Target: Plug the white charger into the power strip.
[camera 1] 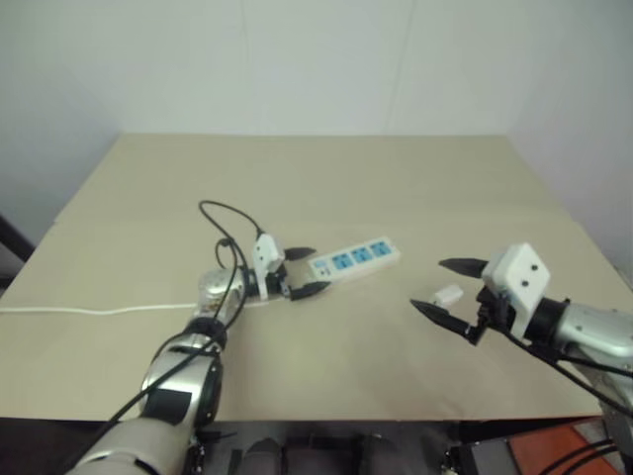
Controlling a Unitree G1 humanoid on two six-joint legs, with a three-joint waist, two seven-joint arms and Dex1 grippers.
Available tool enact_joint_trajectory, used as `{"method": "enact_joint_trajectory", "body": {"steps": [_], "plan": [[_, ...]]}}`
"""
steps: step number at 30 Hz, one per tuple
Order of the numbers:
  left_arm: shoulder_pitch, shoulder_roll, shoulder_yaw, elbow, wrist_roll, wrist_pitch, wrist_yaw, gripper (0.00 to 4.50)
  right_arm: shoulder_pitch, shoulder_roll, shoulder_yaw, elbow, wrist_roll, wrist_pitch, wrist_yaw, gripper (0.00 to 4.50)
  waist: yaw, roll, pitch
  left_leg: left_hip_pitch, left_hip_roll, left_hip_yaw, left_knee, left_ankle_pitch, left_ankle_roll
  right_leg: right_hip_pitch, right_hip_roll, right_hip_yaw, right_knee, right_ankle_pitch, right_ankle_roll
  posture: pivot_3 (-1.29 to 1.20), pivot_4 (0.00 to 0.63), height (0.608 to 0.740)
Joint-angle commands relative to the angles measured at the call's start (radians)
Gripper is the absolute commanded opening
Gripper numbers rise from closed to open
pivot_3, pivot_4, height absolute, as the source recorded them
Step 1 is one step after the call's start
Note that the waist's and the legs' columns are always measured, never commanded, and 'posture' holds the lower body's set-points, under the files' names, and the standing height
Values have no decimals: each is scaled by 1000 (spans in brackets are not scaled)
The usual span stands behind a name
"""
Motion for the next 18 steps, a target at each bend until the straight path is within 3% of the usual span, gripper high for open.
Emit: {"method": "enact_joint_trajectory", "body": {"steps": [1,7,18], "plan": [[-60,-24,32,25,8,-8,95,4456,-2,11,-4,-57,0,19,-50,4500,4,0,0,0,0,0,0,0,0,0,0,0,0,0,0,0,150,740],[-74,-15,37,50,31,27,52,4456,39,5,-16,-81,0,24,-69,4500,0,0,0,-1,0,-1,0,0,0,0,0,-1,0,0,0,0,150,740],[-78,-41,17,85,127,68,144,4456,0,8,33,-65,-19,32,-107,4500,1,0,0,-1,0,-1,0,0,0,0,0,-1,0,0,0,0,150,740]]}}
